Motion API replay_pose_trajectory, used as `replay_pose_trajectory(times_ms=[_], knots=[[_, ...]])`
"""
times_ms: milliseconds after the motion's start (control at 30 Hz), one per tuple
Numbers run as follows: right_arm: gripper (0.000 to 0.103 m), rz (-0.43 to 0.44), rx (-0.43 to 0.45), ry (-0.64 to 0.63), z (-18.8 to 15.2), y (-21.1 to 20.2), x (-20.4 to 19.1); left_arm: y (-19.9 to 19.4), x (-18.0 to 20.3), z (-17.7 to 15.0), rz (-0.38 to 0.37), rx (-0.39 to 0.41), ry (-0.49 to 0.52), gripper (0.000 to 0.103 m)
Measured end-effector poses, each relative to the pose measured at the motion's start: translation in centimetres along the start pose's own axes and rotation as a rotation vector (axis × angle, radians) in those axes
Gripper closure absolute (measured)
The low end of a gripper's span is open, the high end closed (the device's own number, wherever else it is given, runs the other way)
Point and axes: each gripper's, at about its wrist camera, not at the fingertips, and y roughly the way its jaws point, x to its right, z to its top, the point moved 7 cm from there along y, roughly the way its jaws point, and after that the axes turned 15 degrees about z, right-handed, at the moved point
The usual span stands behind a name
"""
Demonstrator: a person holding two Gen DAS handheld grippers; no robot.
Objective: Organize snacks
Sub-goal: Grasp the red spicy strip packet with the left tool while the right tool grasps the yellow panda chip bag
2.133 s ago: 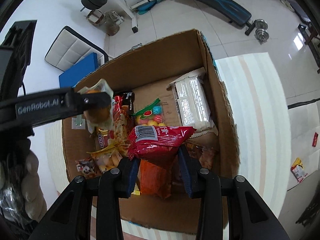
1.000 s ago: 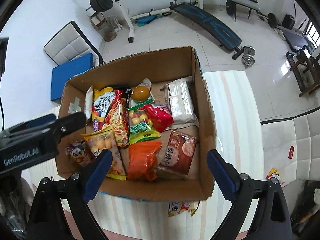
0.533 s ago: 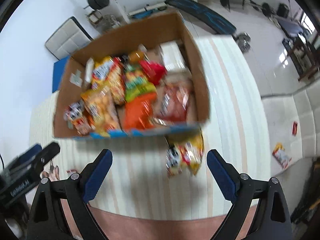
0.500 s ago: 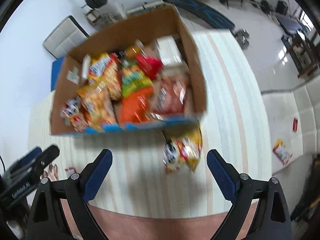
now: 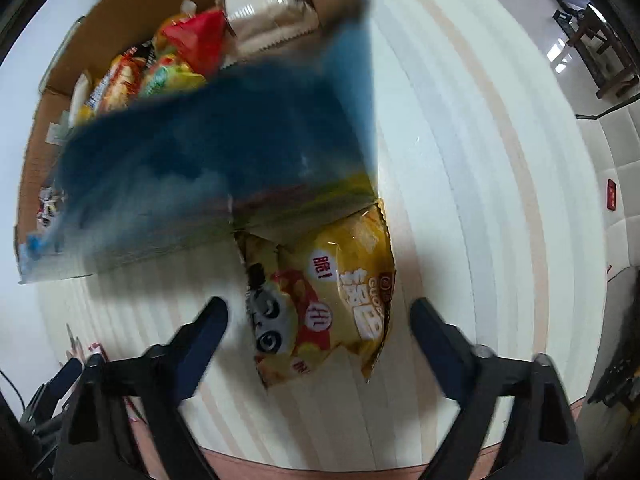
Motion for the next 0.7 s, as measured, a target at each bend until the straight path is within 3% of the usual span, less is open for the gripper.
replay_pose_trajectory(times_ms=[67,300,467,700], knots=[[0.035,-0.008,-0.003,-0.003,-0.2,0.0,0.1,0.2,-0.1,-0.3,0.003,-0.001,0.000,0.015],[0.037,-0.031,-0.052,-0.040,-4.2,-0.6,-0.2,0.9,-2.2,-1.9,0.031,-0.012,-0.018,0.015],[0.037,-0.019,-0.097,-0.025,-9.3,-0.4,-1.2,2.6,-6.6,-4.4,0.060,-0.083,-0.070,0.015],[0.037,-0.012,-0.132,0.001,-12.4,1.9,-3.4,7.3,-14.0,-7.8,0.088,-0.236,-0.196,0.016]])
